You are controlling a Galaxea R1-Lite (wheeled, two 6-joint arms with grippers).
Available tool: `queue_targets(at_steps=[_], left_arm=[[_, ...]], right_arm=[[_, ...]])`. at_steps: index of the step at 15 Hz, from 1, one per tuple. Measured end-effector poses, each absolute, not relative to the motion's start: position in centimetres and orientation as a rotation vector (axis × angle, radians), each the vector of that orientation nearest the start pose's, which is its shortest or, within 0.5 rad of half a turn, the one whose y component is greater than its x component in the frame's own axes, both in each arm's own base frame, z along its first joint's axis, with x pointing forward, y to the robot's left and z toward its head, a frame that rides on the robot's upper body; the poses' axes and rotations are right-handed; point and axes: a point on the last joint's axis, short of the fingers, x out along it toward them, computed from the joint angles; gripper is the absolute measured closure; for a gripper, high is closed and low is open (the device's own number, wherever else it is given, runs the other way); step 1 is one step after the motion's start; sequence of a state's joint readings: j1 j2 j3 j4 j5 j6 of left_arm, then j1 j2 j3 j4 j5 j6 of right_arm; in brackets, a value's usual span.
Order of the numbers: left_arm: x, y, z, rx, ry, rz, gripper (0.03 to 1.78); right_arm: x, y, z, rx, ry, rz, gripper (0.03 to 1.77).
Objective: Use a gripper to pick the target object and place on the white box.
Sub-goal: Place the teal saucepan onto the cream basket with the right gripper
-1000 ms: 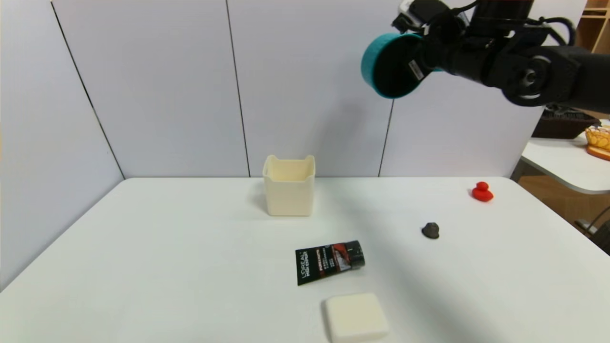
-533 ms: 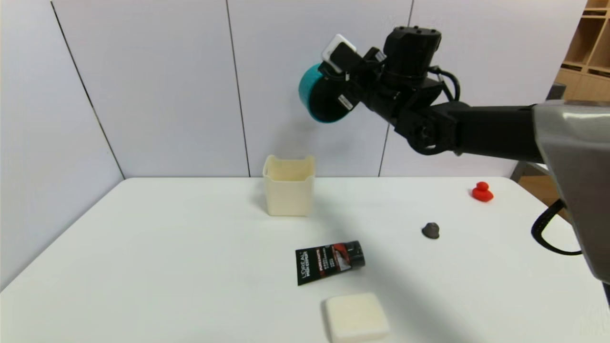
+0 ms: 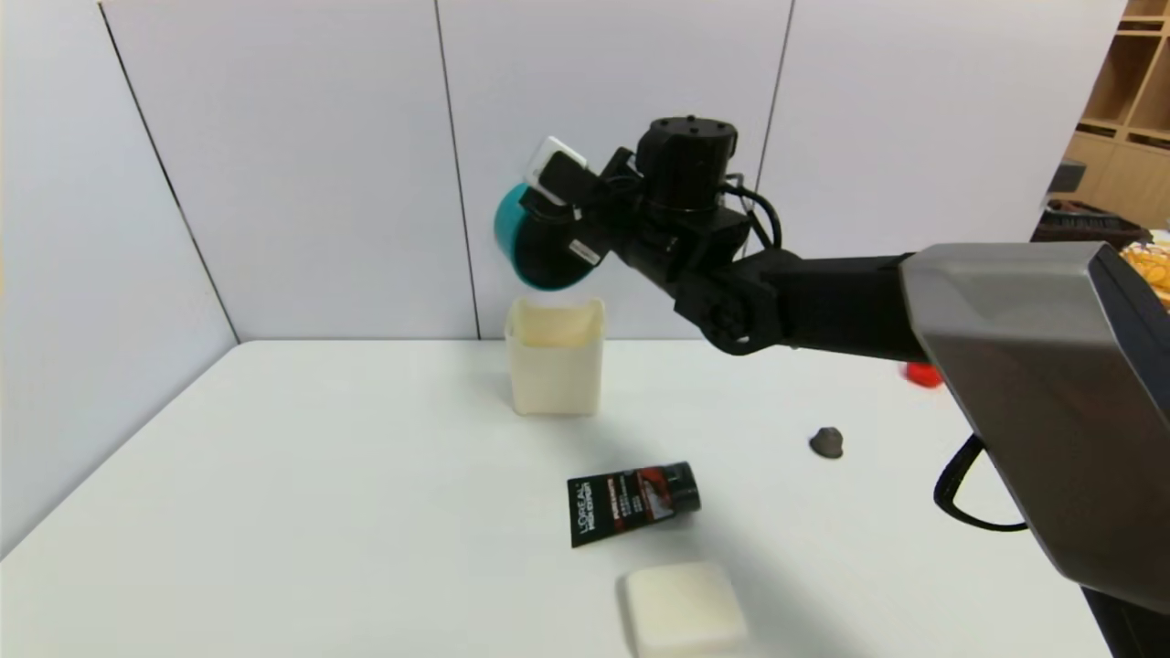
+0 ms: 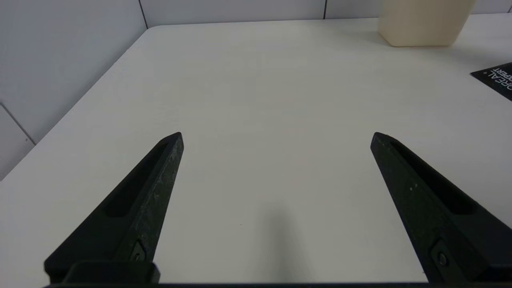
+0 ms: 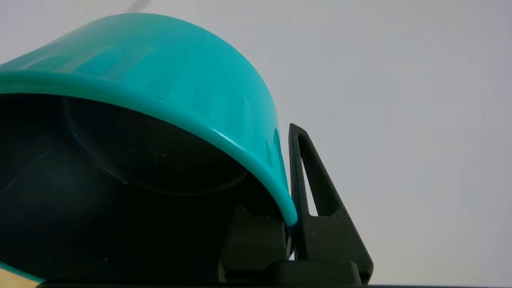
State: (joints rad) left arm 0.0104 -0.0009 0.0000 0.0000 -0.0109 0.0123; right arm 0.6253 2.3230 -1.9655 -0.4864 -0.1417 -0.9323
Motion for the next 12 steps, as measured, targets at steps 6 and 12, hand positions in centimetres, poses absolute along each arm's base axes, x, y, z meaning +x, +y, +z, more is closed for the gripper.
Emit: queue_targets(at_steps=[6,12], left_arm=[[-2.3,0.0,7.5,0.012,-0.001,0.000,0.12],[-2.3,0.0,7.5,0.012,-0.001,0.000,0.12]], right_arm=[[39.6,30.7,22.6,-0.901,-0.294,0.453,1.67],[39.8,30.3,22.8,-0.902,-0.256,0.408,1.67]])
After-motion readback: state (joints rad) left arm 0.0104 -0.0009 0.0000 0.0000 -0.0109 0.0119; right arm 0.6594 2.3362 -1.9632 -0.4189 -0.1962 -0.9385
